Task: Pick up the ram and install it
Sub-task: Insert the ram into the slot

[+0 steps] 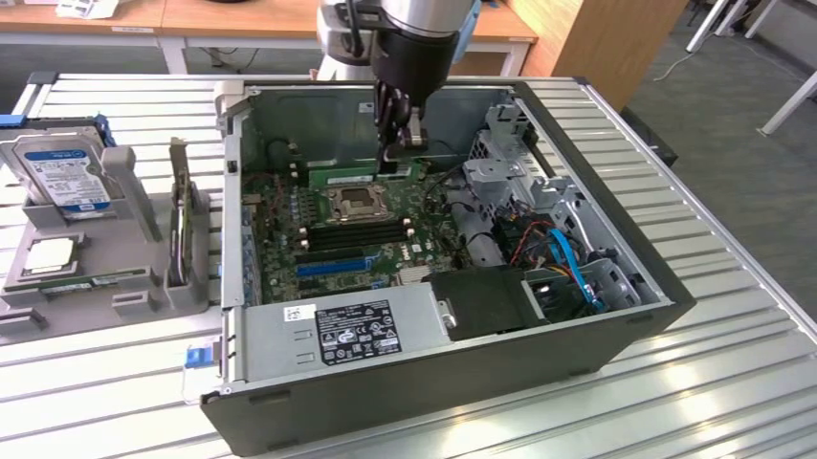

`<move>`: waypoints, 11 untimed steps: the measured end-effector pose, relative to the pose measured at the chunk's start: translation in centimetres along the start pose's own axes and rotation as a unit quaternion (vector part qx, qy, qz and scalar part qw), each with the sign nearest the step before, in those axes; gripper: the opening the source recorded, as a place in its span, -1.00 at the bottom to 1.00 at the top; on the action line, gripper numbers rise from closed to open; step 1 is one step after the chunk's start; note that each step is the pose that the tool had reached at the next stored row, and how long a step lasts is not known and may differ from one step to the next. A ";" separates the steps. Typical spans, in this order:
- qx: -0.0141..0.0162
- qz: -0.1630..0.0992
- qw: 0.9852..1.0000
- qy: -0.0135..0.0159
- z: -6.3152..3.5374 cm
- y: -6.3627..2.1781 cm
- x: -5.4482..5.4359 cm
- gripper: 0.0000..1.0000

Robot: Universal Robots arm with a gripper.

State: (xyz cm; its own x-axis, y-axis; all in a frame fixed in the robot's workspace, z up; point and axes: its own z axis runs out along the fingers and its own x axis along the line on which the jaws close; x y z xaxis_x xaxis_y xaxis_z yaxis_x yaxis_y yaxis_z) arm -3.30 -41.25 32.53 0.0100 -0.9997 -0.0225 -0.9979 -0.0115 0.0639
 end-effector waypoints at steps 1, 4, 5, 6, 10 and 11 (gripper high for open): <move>0.000 0.000 1.000 0.000 0.09 -0.01 0.0 -0.76; 0.000 0.000 1.000 0.000 0.36 -0.02 0.1 -0.76; 0.000 0.000 1.000 0.000 0.47 -0.03 0.1 -0.76; 0.000 0.000 1.000 0.000 0.57 -0.03 0.1 -0.76; 0.000 0.000 1.000 0.000 0.95 -0.06 0.2 -0.76; 0.000 0.000 1.000 0.000 1.05 -0.06 0.2 -0.76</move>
State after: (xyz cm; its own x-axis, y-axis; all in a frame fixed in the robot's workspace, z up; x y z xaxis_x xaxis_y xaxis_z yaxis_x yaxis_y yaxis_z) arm -3.30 -41.41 31.48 0.0101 -0.9997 -0.0225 -0.9979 -0.0115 0.0639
